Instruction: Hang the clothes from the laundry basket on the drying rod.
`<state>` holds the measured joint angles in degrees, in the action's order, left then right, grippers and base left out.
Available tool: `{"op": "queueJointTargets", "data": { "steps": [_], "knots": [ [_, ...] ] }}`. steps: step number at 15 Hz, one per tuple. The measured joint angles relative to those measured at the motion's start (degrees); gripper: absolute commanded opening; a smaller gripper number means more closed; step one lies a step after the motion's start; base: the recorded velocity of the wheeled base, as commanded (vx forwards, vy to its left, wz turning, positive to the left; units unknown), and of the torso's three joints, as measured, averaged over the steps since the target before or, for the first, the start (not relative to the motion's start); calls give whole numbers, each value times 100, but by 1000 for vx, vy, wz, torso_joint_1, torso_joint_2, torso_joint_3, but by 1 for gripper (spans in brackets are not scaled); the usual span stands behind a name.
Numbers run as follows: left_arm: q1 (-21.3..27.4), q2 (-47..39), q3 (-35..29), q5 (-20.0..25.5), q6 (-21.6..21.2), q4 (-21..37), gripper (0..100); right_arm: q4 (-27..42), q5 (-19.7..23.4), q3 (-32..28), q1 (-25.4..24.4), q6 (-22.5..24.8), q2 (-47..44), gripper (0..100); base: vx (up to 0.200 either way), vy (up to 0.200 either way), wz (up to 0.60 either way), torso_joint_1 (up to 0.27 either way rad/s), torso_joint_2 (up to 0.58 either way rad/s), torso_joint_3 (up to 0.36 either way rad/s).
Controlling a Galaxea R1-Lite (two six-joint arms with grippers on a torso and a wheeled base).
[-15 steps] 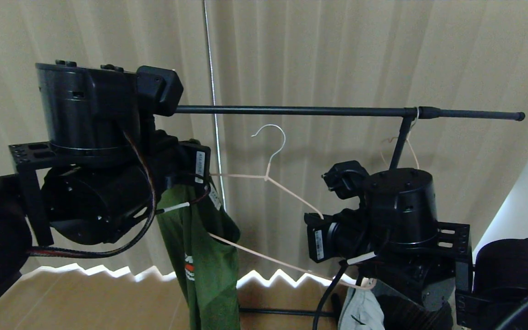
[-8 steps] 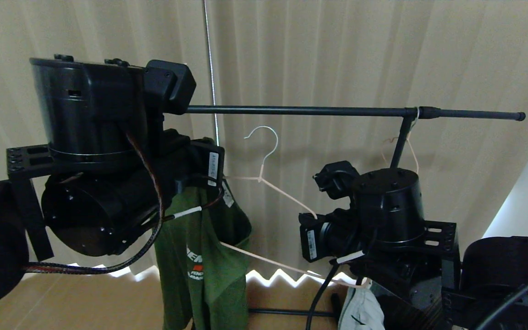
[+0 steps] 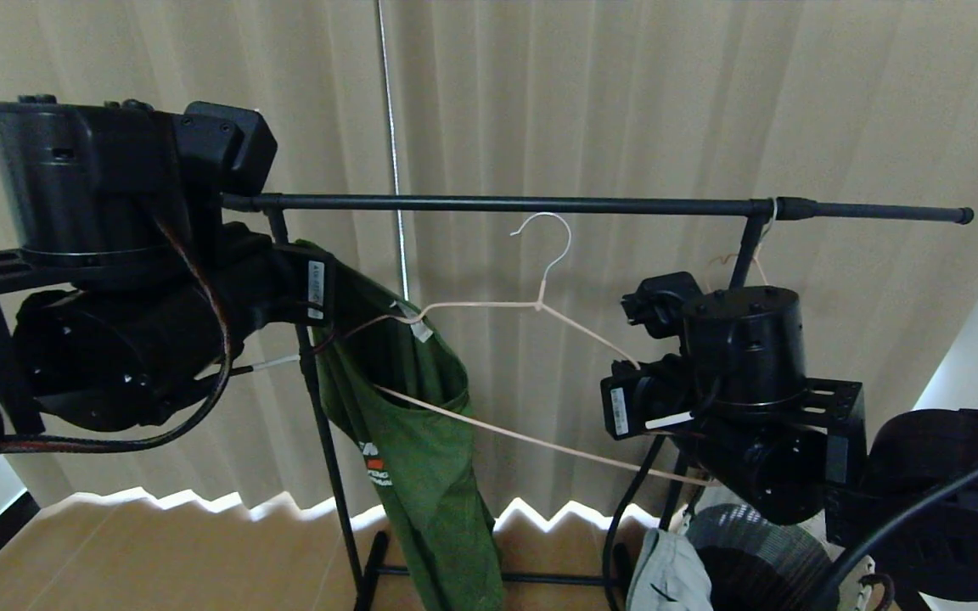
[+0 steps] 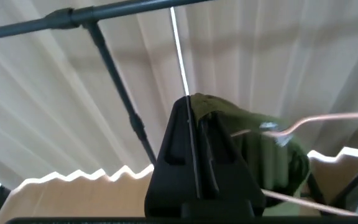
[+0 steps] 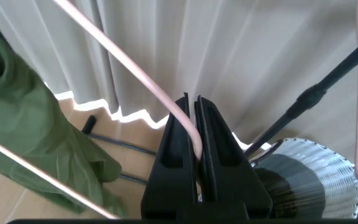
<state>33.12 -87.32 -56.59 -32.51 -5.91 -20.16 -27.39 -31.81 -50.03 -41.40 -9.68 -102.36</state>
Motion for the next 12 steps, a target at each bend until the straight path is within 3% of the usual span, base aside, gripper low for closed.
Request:
{"op": "queueJointTargets", "data": {
  "steps": [6,12],
  "knots": [
    [605,-7,-140,9,28,-2,0,-2,-123,-435,-24,202,-273,0,0,0,0,0,0,0],
    [891,-413,-625,-5,160,-22,0,-9,-139,-707,-535,211,-413,0,0,0,0,0,0,0]
  ]
}}
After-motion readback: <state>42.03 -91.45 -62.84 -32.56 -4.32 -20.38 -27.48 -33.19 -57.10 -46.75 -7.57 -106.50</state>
